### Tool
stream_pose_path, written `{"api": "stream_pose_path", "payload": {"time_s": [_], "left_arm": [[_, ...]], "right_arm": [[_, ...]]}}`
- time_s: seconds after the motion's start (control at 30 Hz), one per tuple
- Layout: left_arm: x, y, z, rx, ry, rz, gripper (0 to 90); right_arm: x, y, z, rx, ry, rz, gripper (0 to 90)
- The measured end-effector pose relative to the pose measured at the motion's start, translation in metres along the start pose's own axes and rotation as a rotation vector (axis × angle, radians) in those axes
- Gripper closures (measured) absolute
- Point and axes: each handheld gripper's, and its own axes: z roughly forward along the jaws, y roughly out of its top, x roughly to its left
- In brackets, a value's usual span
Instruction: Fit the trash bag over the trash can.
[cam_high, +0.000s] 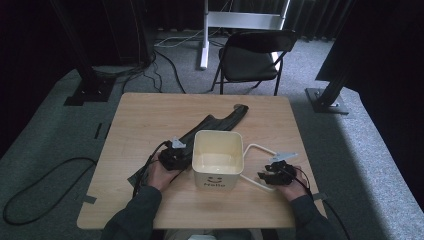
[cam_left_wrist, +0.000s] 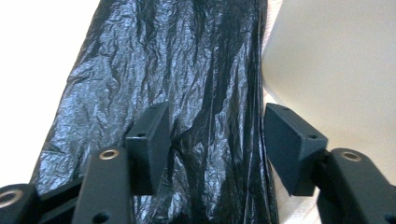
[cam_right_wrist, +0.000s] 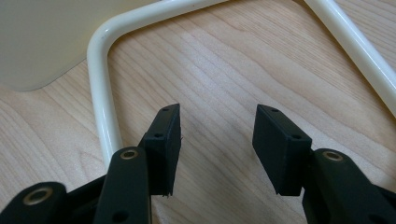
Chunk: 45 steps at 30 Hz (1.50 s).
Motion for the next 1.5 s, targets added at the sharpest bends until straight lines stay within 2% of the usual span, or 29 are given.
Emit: {"api": "stream_pose_path", "payload": {"time_s": [0.13,0.4,0.47,0.67,0.73,0.8,1.07,1.33,1.4,1.5], "left_arm": [[0.004,-0.002,-0.003,0.008,0.019,-0.002,48.1],[0.018,-0.01,-0.014,0.046,0.044,-0.011,47.9],[0.018,-0.01,-0.016,0.038,0.042,-0.01,46.4],[0.009,-0.002,-0.021,-0.039,0.058,-0.005,38.2],[0.006,0.0,-0.019,-0.044,0.046,-0.004,38.0],[0.005,0.002,-0.014,-0.029,0.051,0.003,37.5],[0.002,0.005,0.001,-0.02,0.06,-0.02,37.4],[0.005,0.015,0.011,0.013,0.072,-0.014,37.3],[0.007,0.013,0.012,0.012,0.06,-0.029,37.5],[0.011,0.013,0.011,0.012,0.07,-0.036,38.2]], "right_arm": [[0.0,0.0,0.0,0.001,-0.001,-0.003,51.4],[-0.002,-0.001,-0.002,-0.003,-0.003,0.005,51.4],[-0.002,-0.001,-0.002,-0.008,-0.005,0.009,51.5],[-0.001,-0.001,-0.002,-0.006,-0.003,0.006,51.7],[-0.001,0.0,-0.002,-0.007,-0.004,0.005,51.8],[-0.001,0.0,-0.002,-0.007,-0.005,0.005,51.9],[-0.002,0.0,-0.002,-0.008,-0.005,0.003,52.0],[-0.002,0.0,-0.002,-0.009,-0.005,0.004,52.0],[-0.002,0.0,-0.002,-0.01,-0.004,0.007,52.0],[-0.002,-0.001,-0.002,-0.008,-0.004,0.009,52.0]]}}
